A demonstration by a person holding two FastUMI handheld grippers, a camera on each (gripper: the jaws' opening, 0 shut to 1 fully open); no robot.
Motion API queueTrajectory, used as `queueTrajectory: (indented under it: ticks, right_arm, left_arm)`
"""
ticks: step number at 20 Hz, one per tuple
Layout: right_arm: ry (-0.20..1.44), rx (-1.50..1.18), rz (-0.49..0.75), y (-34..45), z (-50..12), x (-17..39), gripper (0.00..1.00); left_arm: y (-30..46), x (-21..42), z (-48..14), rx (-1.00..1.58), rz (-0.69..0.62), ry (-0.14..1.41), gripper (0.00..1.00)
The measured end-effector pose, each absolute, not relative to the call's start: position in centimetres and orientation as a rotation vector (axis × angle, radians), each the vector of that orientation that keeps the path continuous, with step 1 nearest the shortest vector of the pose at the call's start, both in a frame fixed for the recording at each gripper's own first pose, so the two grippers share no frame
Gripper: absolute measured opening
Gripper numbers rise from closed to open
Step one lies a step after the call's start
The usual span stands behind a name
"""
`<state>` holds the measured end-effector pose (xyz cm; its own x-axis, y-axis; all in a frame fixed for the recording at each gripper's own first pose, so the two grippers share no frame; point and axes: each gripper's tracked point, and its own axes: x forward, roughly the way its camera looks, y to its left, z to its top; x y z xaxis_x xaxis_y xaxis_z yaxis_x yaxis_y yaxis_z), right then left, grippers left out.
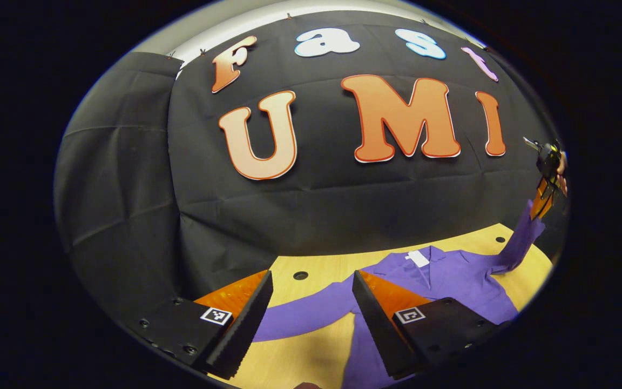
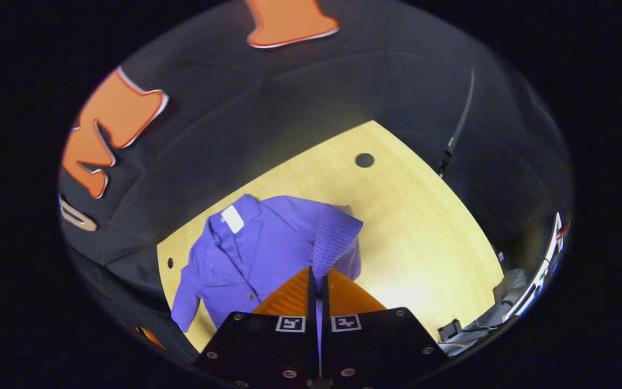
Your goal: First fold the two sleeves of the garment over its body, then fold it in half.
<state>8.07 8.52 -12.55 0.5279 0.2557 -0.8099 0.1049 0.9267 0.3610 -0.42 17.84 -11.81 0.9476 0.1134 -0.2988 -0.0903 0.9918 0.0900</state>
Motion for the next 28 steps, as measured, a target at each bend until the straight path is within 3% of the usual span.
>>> queueTrajectory:
  ticks: [7,16,18,20,21,23,24,25,28]
  right_arm:
    - [0.981,0.297,0.259,19.9,-8.2,6.5,0.03]
    - [1.018,0.27,0.478,36.3,-8.5,3.3,0.03]
    - [1.03,0.279,0.536,38.6,-8.5,1.9,0.1]
    - [1.002,0.271,0.571,39.3,-8.6,1.7,0.28]
    - [0.983,0.274,0.575,39.2,-8.2,1.8,0.54]
    - [0.912,0.281,0.563,38.1,-7.1,2.7,0.54]
    - [0.87,0.288,0.551,37.0,-6.3,3.2,0.6]
    - [0.824,0.299,0.535,35.7,-5.4,3.7,0.81]
    - [0.69,0.336,0.459,30.9,-2.9,5.3,0.93]
  left_arm:
    - [24.2,-0.2,-13.0,0.065,0.152,0.312,0.93]
    - [31.8,0.6,-15.9,0.086,0.209,0.35,0.93]
    - [33.6,0.9,-17.0,0.095,0.233,0.372,0.93]
    - [34.6,1.0,-18.4,0.09,0.242,0.406,0.93]
    - [34.9,1.1,-19.0,0.084,0.246,0.423,0.94]
    - [35.4,1.4,-20.7,0.08,0.249,0.467,0.93]
    - [35.5,1.8,-21.5,0.076,0.245,0.491,0.94]
    - [35.4,2.1,-22.4,0.068,0.236,0.521,0.93]
    - [36.1,2.8,-25.3,0.027,0.244,0.622,0.94]
